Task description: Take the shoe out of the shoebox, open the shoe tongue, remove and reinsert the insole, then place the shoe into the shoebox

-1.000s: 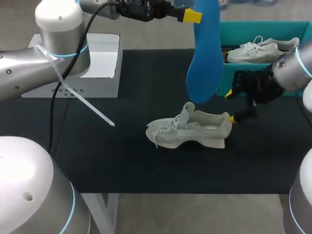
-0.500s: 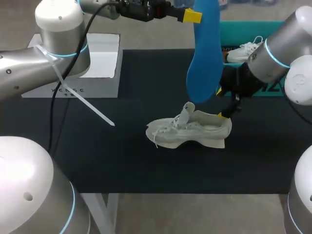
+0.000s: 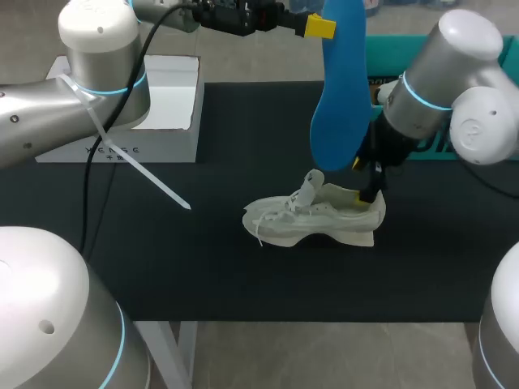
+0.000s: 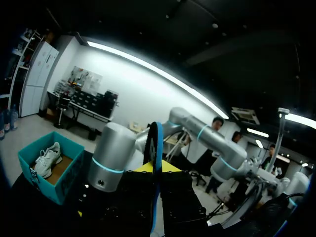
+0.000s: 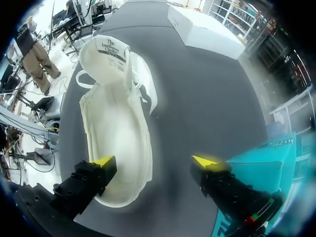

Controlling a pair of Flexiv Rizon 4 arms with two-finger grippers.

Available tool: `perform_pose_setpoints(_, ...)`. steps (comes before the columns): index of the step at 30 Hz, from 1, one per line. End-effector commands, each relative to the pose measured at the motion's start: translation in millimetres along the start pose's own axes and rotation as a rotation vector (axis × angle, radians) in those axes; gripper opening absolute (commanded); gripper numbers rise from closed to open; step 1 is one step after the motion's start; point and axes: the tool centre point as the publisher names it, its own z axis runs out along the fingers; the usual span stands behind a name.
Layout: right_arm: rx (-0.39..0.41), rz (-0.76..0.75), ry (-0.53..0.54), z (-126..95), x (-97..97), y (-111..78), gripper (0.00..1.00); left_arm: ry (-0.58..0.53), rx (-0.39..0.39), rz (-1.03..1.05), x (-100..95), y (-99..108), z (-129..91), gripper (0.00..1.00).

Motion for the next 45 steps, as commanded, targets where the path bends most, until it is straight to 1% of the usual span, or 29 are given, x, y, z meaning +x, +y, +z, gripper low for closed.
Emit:
perform_pose_setpoints(1, 0.031, 0.001, 0.010, 15.2, -4.6, 3.6, 1.00, 0.003, 0.000, 0.000, -1.4, -0.3, 0.5, 0.00)
perform_pose_setpoints(5, 0.036, -0.002, 0.028, 25.8, -3.8, 2.6, 1.00, 0.003, 0.000, 0.000, -1.4, -0.3, 0.5, 0.00)
perform_pose_setpoints(6, 0.035, -0.002, 0.030, 27.5, -3.9, 2.0, 0.92, 0.003, 0.000, 0.000, -1.4, -0.3, 0.5, 0.00)
perform_pose_setpoints(9, 0.035, 0.000, 0.037, 30.0, -4.0, 0.1, 0.19, 0.003, 0.000, 0.000, -1.4, -0.3, 0.5, 0.00)
perform_pose_setpoints(10, 0.038, 0.001, 0.038, 31.2, -3.9, -0.8, 0.00, 0.003, 0.000, 0.000, -1.4, -0.3, 0.5, 0.00)
perform_pose_setpoints(19, 0.042, -0.003, 0.054, 37.2, 0.6, -4.6, 0.00, 0.003, 0.000, 0.000, -1.4, -0.3, 0.5, 0.00)
perform_pose_setpoints(20, 0.027, -0.008, 0.058, 36.0, 3.4, -2.9, 0.00, 0.003, 0.000, 0.000, -1.4, -0.3, 0.5, 0.00)
perform_pose_setpoints(22, 0.044, -0.022, 0.046, 32.4, 7.5, 1.5, 0.00, 0.003, 0.000, 0.000, -1.4, -0.3, 0.5, 0.00)
perform_pose_setpoints(25, 0.041, -0.035, 0.032, 24.6, 12.2, 7.0, 0.00, 0.003, 0.000, 0.000, -1.4, -0.3, 0.5, 0.00)
perform_pose_setpoints(30, 0.027, -0.033, 0.013, 8.8, 15.5, 8.7, 0.00, 0.003, 0.000, 0.000, -1.4, -0.3, 0.5, 0.00)
perform_pose_setpoints(40, 0.032, -0.001, -0.057, -40.4, 13.6, -2.1, 0.00, 0.003, 0.000, 0.000, -1.4, -0.3, 0.5, 0.00)
perform_pose_setpoints(43, 0.036, 0.002, -0.068, -50.9, 14.5, -4.6, 0.00, 0.003, 0.000, 0.000, -1.4, -0.3, 0.5, 0.00)
perform_pose_setpoints(45, 0.025, 0.008, -0.067, -55.7, 14.9, -5.8, 0.00, 0.003, 0.000, 0.000, -1.4, -0.3, 0.5, 0.00)
